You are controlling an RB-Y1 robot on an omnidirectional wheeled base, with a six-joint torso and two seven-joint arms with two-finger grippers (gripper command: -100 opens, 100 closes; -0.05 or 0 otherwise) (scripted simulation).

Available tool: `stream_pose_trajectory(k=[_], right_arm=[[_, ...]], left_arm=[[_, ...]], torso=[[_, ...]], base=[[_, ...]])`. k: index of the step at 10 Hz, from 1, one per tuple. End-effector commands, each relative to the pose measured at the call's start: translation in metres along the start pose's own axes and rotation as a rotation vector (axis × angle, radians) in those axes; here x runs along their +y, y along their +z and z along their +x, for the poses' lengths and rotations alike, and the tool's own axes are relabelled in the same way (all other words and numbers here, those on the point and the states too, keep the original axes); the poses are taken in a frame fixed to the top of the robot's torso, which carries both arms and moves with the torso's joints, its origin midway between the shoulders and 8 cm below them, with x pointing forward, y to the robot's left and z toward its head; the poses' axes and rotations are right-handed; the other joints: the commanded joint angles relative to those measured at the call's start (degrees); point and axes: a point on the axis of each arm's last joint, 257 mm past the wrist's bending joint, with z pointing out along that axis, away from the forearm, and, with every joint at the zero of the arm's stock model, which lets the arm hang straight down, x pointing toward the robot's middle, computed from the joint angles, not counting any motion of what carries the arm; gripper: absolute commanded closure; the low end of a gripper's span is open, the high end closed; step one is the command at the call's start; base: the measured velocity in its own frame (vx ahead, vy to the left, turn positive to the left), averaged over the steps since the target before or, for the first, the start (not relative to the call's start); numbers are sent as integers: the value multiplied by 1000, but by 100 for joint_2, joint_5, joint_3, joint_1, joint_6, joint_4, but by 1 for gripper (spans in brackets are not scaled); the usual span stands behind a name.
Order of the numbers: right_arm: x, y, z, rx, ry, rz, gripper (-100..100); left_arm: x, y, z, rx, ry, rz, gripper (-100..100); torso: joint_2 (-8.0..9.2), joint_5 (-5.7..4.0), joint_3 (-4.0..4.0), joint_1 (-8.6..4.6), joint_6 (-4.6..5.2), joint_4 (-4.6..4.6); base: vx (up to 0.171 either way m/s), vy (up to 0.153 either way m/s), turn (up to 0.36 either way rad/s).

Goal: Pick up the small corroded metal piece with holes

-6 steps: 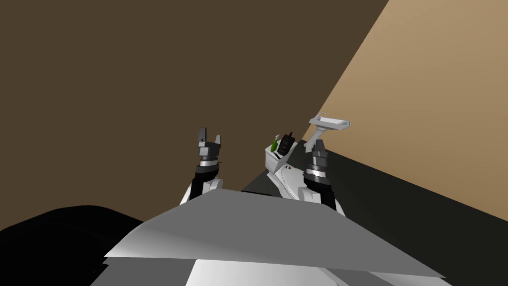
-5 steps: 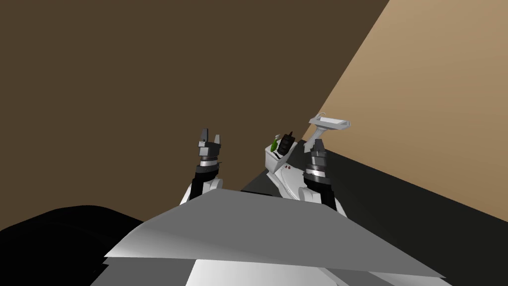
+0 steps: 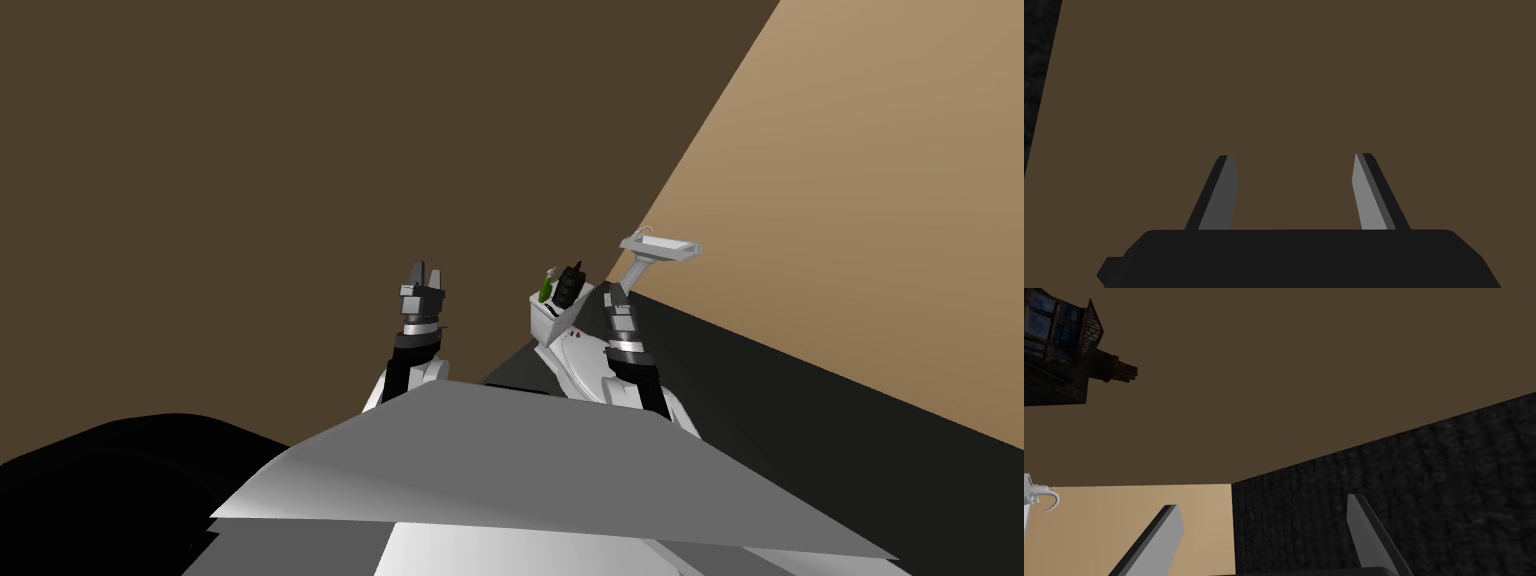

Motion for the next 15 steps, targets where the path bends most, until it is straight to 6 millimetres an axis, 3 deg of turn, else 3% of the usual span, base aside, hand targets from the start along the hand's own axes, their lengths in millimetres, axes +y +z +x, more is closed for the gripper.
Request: stream_pose_trajectory(k=[1,12,15], right_arm=[[-9,1,14,41,-78,13,-100],[-56,-1,88,252,-518,50,-100],[-63,-2,97,282,-596,49,-100]], left_arm=[[0,0,0,0,0,0,0],[0,0,0,0,0,0,0],[0,0,0,0,0,0,0]], torso=[[0,0,0,0,0,0],[-10,2,-6,8,0,-2],[-10,3,-5,13,0,-2]], base=[[-29,-74,-2],[-17,-65,-1],[-11,-41,7]])
